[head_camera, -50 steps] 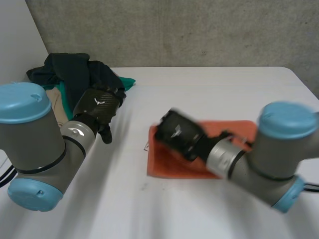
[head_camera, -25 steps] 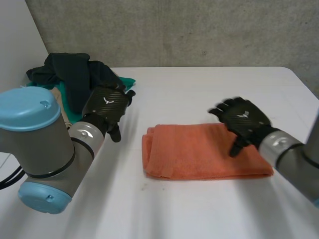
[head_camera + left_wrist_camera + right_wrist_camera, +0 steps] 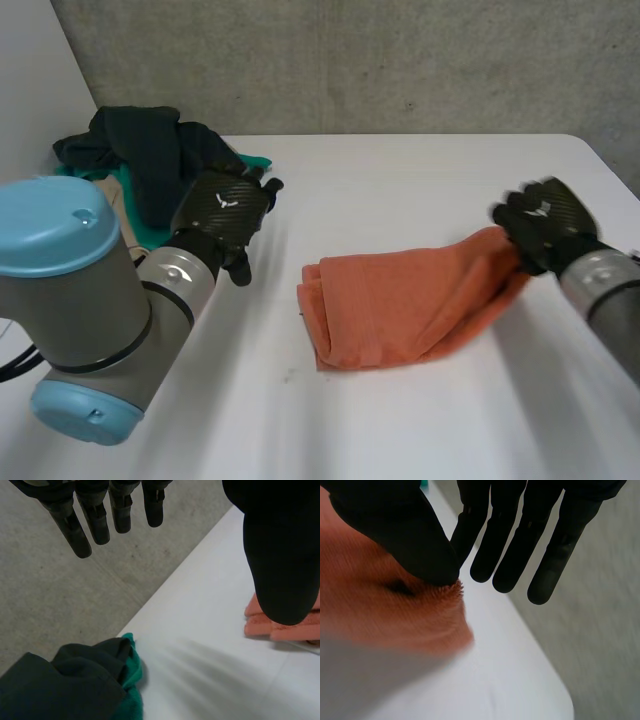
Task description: Fold the laundry.
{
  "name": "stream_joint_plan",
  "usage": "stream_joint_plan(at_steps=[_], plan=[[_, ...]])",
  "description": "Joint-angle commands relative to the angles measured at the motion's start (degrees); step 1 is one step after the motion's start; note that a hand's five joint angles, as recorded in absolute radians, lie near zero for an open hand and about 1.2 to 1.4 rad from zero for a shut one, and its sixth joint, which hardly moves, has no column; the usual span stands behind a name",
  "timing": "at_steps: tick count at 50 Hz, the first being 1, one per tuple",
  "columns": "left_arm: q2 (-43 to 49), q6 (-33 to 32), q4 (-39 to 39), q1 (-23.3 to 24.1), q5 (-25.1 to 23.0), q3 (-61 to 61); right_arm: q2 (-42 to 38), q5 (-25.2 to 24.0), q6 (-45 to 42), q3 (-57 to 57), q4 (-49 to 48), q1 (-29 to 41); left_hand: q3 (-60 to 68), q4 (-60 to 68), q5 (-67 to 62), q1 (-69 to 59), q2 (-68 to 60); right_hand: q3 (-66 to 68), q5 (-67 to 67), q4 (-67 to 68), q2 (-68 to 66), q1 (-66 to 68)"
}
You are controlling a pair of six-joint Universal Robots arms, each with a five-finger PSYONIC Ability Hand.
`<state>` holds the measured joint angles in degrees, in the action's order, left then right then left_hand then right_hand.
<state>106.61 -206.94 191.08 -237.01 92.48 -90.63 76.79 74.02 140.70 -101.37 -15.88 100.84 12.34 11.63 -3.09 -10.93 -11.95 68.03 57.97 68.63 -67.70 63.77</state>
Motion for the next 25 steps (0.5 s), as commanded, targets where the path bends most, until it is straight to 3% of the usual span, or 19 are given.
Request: stream_joint_plan(at_steps=[1,6,12,14,18,19,20,21,25], plan=[[-2.02,0.13,-0.01,-0.11,-0.02,-1.3,-6.19,-3.96,3.44,3.55,-0.81,18.74,-2.34,-1.63,3.09,0.93,1.95,11.97,12.03,11.37,-12.3,16.23],[-1.84,1.71,0.08,-0.55,-0.02,-1.65,-12.79,-9.06,3.97,5.4,0.06,24.67,-2.34,-1.63,3.09,0.93,1.95,11.97,12.03,11.37,-12.3,16.23],[-1.32,5.67,0.08,-0.73,-0.1,-0.34,-17.37,-9.69,5.11,7.42,0.94,25.02,-2.34,-1.63,3.09,0.93,1.95,11.97,12.03,11.37,-12.3,16.23],[-1.14,6.37,0.08,-0.73,-0.11,0.45,-16.93,-9.77,7.04,7.59,0.59,24.85,-2.34,-1.63,3.09,0.93,1.95,0.99,1.05,0.4,-1.32,5.25],[0.35,7.43,-0.01,-0.12,0.07,2.83,-13.6,-9.69,12.05,7.77,-0.11,23.27,-2.29,-1.59,3.04,0.89,1.91,-7.61,-7.55,-8.21,7.28,-3.35],[0.88,7.6,-0.01,-0.03,0.16,3.7,-12.11,-9.16,12.84,7.94,-0.2,22.48,-2.29,-1.59,3.04,0.89,1.91,-18.48,-18.41,-19.07,18.15,-14.22],[0.97,7.61,-0.01,0.06,0.16,4.06,-9.49,-8.2,14.32,7.95,-0.03,20.73,-2.29,-1.59,3.04,0.89,1.91,-44.73,-44.67,-45.32,44.4,-40.47],[1.06,7.69,-0.01,0.15,0.24,4.5,-8.24,-7.32,15.21,7.95,0.24,19.76,-2.29,-1.59,3.04,0.89,1.91,-57.81,-57.75,-58.41,57.48,-53.56],[1.41,7.69,-0.01,1.55,0.33,5.47,-3.93,0.05,21.01,8.03,1.2,15.45,-2.34,-1.63,3.09,0.93,1.95,-58.03,-57.97,-58.63,57.7,-53.77]])
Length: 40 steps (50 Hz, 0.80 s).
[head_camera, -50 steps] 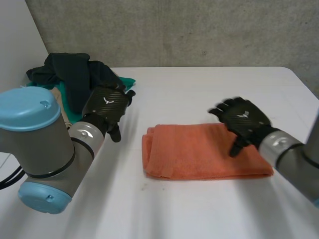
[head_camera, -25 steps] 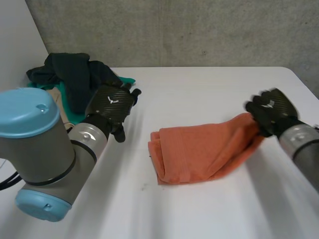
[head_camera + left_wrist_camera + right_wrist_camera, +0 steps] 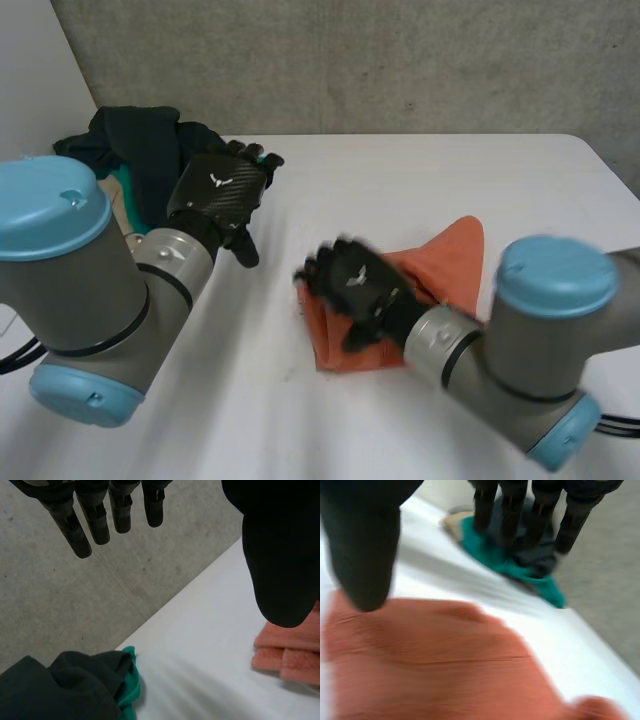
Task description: Fold the laundry.
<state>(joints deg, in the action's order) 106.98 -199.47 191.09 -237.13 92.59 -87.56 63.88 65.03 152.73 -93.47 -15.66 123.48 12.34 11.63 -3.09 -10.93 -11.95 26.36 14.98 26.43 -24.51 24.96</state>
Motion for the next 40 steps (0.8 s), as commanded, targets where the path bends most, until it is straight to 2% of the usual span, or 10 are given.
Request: stream_joint_plan(at_steps=[1,5,9,13,21,25,26,28,35,40], plan=[[1.04,0.23,-0.02,2.2,0.14,2.4,9.25,10.1,9.77,0.21,1.5,-8.33,-2.34,-1.63,3.09,0.93,1.95,-16.36,-14.98,-16.43,14.51,-14.96],[1.39,0.23,-0.02,2.64,0.05,2.14,8.46,11.87,10.57,1.62,6.24,-13.08,-2.34,-1.63,3.09,0.93,1.95,-12.25,-10.87,-12.32,10.41,-10.85],[2.97,0.14,-0.02,2.82,0.05,2.13,2.41,11.26,9.25,4.78,10.47,-14.93,-2.34,-1.63,3.09,0.93,1.95,-8.22,-6.83,-8.28,6.37,-6.82],[3.59,0.14,-0.02,3.17,0.14,2.13,-3.66,10.91,11.53,9.35,12.75,-15.73,-2.34,-1.63,3.09,0.93,1.95,-1.99,-0.6,-2.05,0.14,-0.58],[3.24,0.23,-0.11,3.17,0.14,1.61,-9.91,5.46,22.34,16.12,13.46,-15.55,-2.34,-1.63,3.09,0.93,1.95,3.55,4.94,3.49,-5.4,4.95],[3.15,0.22,-0.11,3.17,0.14,1.34,-11.67,3.7,23.93,17.79,13.46,-15.38,-2.34,-1.63,3.09,0.93,1.95,18.14,19.53,18.08,-19.99,19.55],[3.15,0.23,-0.19,3.17,0.22,1.34,-11.76,3.79,23.49,18.05,13.46,-15.38,-2.34,-1.63,3.09,0.93,1.95,39.02,40.4,38.96,-40.87,40.42],[3.15,0.22,-0.28,3.08,0.31,1.17,-11.49,4.05,23.14,18.06,13.46,-15.38,-2.34,-1.63,3.09,0.93,1.95,53.58,54.97,53.52,-55.43,54.98],[2.62,0.14,-0.11,2.73,0.22,-0.32,-8.25,2.56,19.54,17.0,12.93,-13.89,-2.34,-1.63,3.09,0.93,1.95,53.64,55.02,53.57,-55.49,55.04],[1.75,0.14,-0.02,1.77,0.14,-0.94,-7.01,-0.77,14.63,15.77,12.76,-8.35,-2.34,-1.63,3.09,0.93,1.95,53.64,55.02,53.57,-55.49,55.04]])
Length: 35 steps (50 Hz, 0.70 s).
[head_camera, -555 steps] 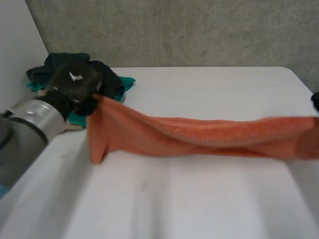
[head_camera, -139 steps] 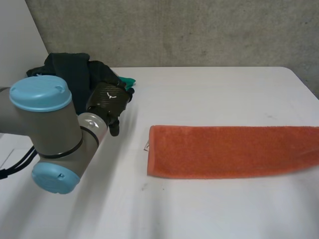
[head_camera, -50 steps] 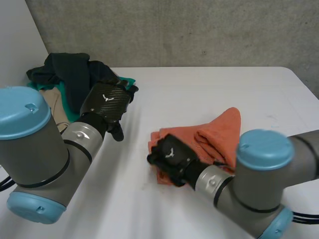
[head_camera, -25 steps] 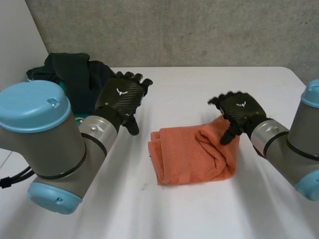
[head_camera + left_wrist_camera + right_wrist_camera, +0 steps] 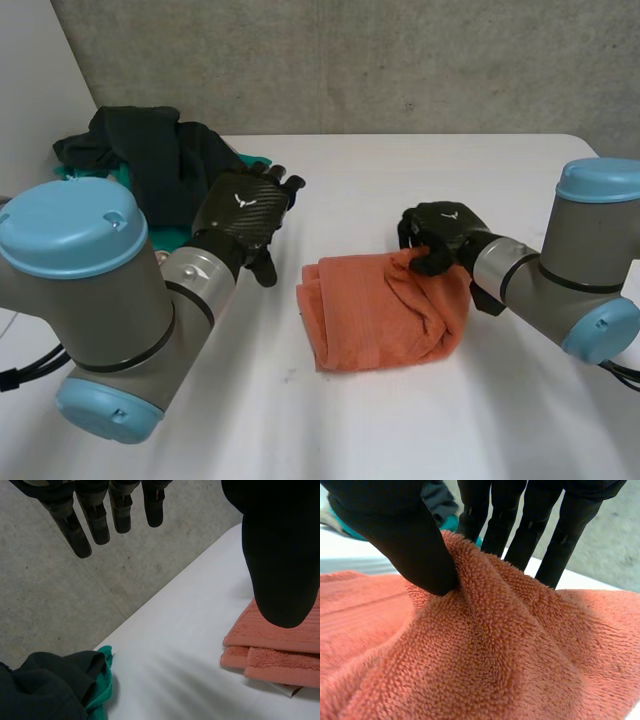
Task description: Fold the laundry.
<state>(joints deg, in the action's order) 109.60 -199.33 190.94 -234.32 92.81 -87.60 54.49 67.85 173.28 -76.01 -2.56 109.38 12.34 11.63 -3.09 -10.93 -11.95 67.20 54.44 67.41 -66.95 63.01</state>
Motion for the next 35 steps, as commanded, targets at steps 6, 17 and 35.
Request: stream_joint_plan(at_steps=[6,17,35], plan=[[-1.06,-0.01,0.13,-1.76,-0.08,-1.08,1.42,-13.0,-16.47,-5.11,0.37,8.92,-2.34,-1.63,3.09,0.93,1.95,12.8,15.56,12.59,-13.05,16.99],[-0.88,0.08,0.84,-1.76,-0.17,-0.99,-0.7,-16.43,-24.4,-6.78,1.95,10.06,-2.34,-1.63,3.09,0.93,1.95,-57.2,-54.44,-57.41,56.95,-53.01],[11.58,8.95,4.36,4.92,-0.35,14.81,12.4,3.76,3.73,-10.74,0.45,-3.29,-1.79,-1.08,2.53,0.38,1.4,-57.2,-54.44,-57.41,56.95,-53.01]])
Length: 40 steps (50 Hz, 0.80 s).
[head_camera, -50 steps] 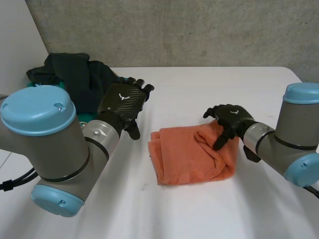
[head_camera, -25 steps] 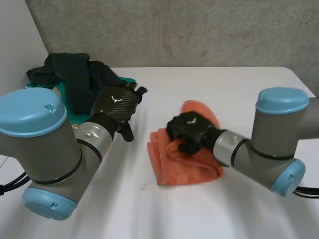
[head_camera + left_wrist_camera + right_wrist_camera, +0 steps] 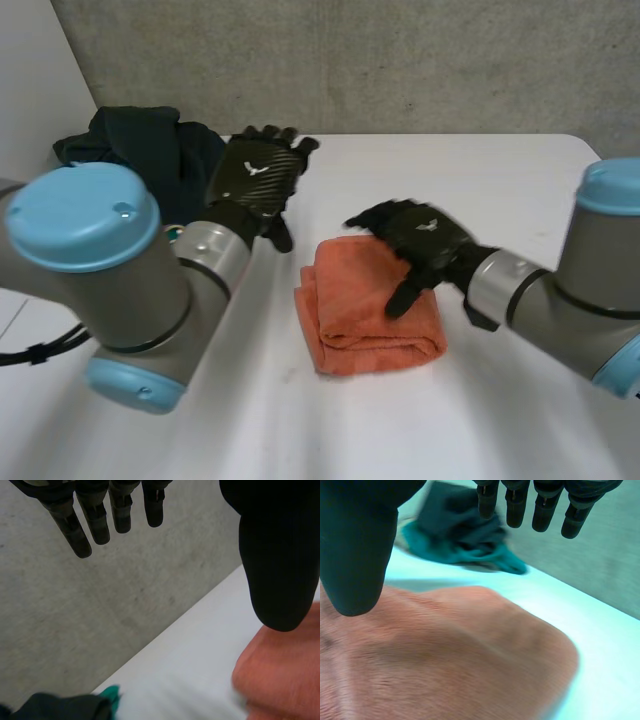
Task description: Fold the laundry.
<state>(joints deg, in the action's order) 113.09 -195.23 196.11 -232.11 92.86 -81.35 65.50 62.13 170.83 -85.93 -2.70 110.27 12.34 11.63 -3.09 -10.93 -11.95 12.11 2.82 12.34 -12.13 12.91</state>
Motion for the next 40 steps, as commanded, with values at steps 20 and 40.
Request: stream_joint_plan(at_steps=[20,40], plan=[[22.61,4.77,-16.28,6.06,9.97,16.32,-8.62,10.03,5.31,3.84,5.08,-0.41,-1.79,-1.08,2.53,0.38,1.4,-2.11,-2.82,-2.34,2.13,-2.91],[11.29,4.68,-18.83,5.36,8.92,15.7,0.49,14.16,-4.1,-2.83,2.71,-1.1,-1.79,-1.08,2.53,0.38,1.4,-2.11,-2.82,-2.34,2.13,-2.91]])
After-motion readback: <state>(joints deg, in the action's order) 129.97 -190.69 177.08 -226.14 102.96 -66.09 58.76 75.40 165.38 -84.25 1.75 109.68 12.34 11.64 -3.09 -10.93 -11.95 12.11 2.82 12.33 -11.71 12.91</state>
